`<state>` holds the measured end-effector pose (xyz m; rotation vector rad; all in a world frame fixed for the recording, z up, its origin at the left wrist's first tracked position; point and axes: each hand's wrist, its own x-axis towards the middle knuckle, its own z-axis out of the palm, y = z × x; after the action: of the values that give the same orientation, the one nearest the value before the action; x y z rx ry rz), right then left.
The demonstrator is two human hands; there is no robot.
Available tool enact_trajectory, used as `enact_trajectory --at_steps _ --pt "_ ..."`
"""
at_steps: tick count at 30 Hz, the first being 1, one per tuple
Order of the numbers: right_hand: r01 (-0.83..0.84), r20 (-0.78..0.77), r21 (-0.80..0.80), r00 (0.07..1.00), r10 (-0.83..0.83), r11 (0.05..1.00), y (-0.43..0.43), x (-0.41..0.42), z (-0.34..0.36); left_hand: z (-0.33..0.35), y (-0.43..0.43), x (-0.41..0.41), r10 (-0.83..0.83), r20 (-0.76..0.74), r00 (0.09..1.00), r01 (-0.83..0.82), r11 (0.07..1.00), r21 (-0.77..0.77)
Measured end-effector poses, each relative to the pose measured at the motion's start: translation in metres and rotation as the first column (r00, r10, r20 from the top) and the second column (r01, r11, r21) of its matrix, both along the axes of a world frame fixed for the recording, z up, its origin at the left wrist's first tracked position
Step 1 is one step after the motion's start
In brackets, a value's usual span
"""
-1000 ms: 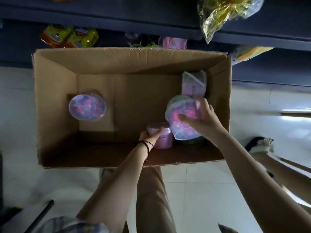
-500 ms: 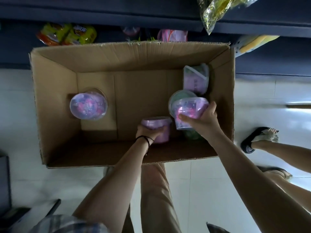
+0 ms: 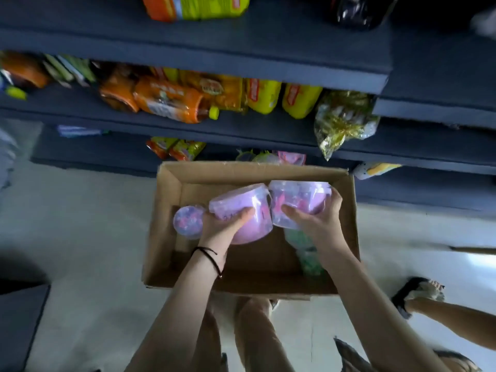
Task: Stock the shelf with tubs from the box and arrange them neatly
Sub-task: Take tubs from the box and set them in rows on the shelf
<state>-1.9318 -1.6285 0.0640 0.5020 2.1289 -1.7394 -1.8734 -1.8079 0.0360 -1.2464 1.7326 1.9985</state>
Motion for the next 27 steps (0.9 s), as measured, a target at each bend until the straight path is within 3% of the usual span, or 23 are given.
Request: enact_trajectory --at_steps 3,6,11,14,19,27 --pt "0.023 -0.14 -0.201 0.989 -0.052 0.979 -0.028 -0.008 0.066 0.071 -0.03 -0.007 0.054 -0.177 0.983 -0.067 0.995 -0.068" --pt "-0.037 -0.241 -0.258 0.97 -0.028 0.965 -0.063 -0.008 0.135 0.14 -0.074 -0.002 0.004 -0.384 0.923 -0.056 0.991 -0.124" --pt "-0.206 -0.405 -0.293 0.911 0.074 0.933 -0.132 0.006 0.216 0.223 -0.141 0.017 0.024 -0.571 0.821 -0.097 0.991 -0.097" --pt "-0.278 -0.485 -0.294 0.868 0.108 0.915 -0.184 0.012 0.252 0.262 -0.194 0.027 0.075 -0.612 0.787 -0.146 0.987 -0.066" --pt "-0.323 -0.563 -0.297 0.819 0.108 0.899 -0.278 0.023 0.295 0.304 -0.302 0.035 0.007 -0.694 0.72 -0.12 0.986 -0.115" --pt "-0.275 -0.68 -0.321 0.733 -0.018 0.906 -0.414 0.032 0.32 0.357 -0.426 0.034 -0.09 -0.783 0.616 -0.092 0.978 -0.185"
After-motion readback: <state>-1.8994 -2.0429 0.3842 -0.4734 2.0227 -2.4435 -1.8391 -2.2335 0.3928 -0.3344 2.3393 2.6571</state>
